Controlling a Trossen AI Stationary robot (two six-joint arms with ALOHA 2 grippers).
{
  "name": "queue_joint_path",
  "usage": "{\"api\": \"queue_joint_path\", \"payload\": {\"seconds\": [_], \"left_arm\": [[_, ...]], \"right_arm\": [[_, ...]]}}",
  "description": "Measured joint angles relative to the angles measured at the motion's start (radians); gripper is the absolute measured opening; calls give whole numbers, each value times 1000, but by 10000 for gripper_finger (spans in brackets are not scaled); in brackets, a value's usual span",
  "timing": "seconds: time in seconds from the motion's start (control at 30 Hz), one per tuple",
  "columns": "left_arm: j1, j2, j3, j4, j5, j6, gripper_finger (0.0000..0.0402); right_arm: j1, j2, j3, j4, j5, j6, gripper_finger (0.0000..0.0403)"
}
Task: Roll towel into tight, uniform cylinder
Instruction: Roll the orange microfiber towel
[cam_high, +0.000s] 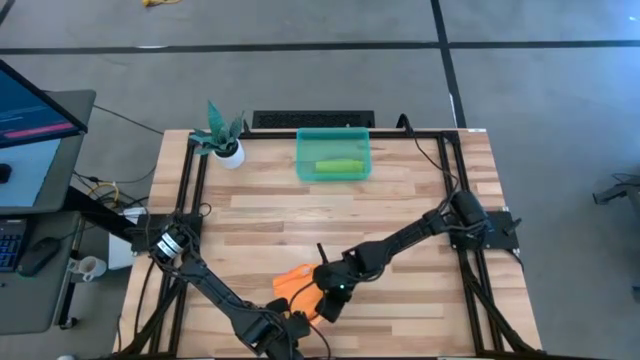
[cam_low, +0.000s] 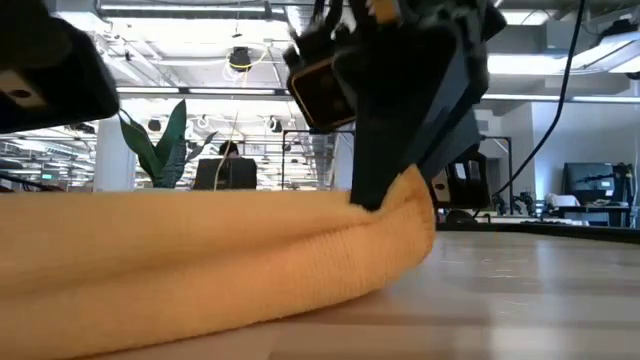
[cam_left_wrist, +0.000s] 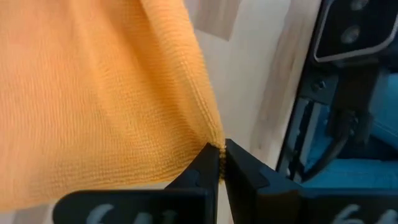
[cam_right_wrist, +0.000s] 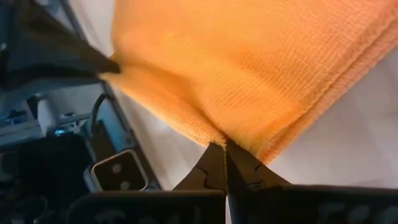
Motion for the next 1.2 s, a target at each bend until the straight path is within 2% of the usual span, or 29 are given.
{"api": "queue_joint_path", "payload": {"seconds": [0.2,0.33,0.77,1.1,1.2], "left_arm": [[3,0,0,-3,-22,26,4],[1,0,0,-10,-7,37,4],[3,0,0,-54,-1,118,8],[1,0,0,-88,113,181,105],[-13,0,0,-82,86,178,117]], "right_arm": [[-22,29,0,-21,12,5,10],[-34,66,1,31,-9,6,10],[-38,64,0,47,-4,-3,13],[-46,64,-2,32,-31,5,13],[-46,64,-2,34,-32,6,14]]}}
